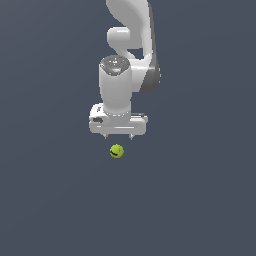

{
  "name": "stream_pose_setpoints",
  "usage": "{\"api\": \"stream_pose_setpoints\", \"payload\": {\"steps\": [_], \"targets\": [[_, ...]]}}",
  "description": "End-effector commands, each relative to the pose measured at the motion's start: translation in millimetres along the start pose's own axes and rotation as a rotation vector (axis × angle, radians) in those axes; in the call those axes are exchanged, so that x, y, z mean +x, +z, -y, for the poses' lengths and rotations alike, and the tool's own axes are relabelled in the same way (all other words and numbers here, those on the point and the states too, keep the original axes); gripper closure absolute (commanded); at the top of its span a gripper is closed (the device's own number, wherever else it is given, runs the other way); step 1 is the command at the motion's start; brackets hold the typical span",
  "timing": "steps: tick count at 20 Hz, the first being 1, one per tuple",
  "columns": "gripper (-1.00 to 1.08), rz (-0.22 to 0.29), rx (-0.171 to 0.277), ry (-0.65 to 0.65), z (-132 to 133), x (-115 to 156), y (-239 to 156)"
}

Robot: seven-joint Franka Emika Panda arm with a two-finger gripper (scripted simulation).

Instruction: Pick up the object and move it to a goal position.

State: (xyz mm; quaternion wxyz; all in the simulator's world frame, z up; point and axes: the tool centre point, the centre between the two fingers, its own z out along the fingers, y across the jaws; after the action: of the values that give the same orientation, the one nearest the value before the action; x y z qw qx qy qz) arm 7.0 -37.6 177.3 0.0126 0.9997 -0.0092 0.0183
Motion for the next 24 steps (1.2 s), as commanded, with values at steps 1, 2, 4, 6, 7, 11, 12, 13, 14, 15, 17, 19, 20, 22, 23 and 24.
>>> {"api": "stream_pose_setpoints", "payload": {"steps": [1,2,4,6,7,11,12,13,14,15,17,19,20,22,23,24], "targets": [[-0.92,-0.005,0.001,0.010,-3.6,1.2,-3.7],[-0.92,-0.005,0.001,0.011,-3.5,1.3,-4.0],[-0.92,-0.004,0.001,0.009,-3.0,1.0,-3.2],[-0.92,-0.003,0.001,0.002,-2.8,0.8,-1.5],[-0.92,-0.002,0.001,-0.003,-2.9,0.6,-0.4],[-0.92,0.001,0.002,-0.035,-4.4,-0.2,6.4],[-0.92,0.002,0.002,-0.046,-4.9,-0.5,8.7],[-0.92,0.003,0.002,-0.058,-5.4,-0.8,11.4],[-0.92,0.005,0.003,-0.072,-5.8,-1.2,14.4],[-0.92,0.006,0.003,-0.086,-6.3,-1.7,17.6],[-0.92,0.009,0.005,-0.120,-7.5,-2.8,24.7],[-0.92,0.013,0.007,-0.158,-8.9,-4.2,32.9],[-0.92,0.015,0.008,-0.179,-9.5,-5.0,37.5],[-0.92,0.019,0.012,-0.223,-11.0,-6.9,47.0],[-0.92,0.020,0.014,-0.244,-11.6,-7.8,51.5],[-0.92,0.022,0.015,-0.264,-12.2,-8.7,55.8]]}}
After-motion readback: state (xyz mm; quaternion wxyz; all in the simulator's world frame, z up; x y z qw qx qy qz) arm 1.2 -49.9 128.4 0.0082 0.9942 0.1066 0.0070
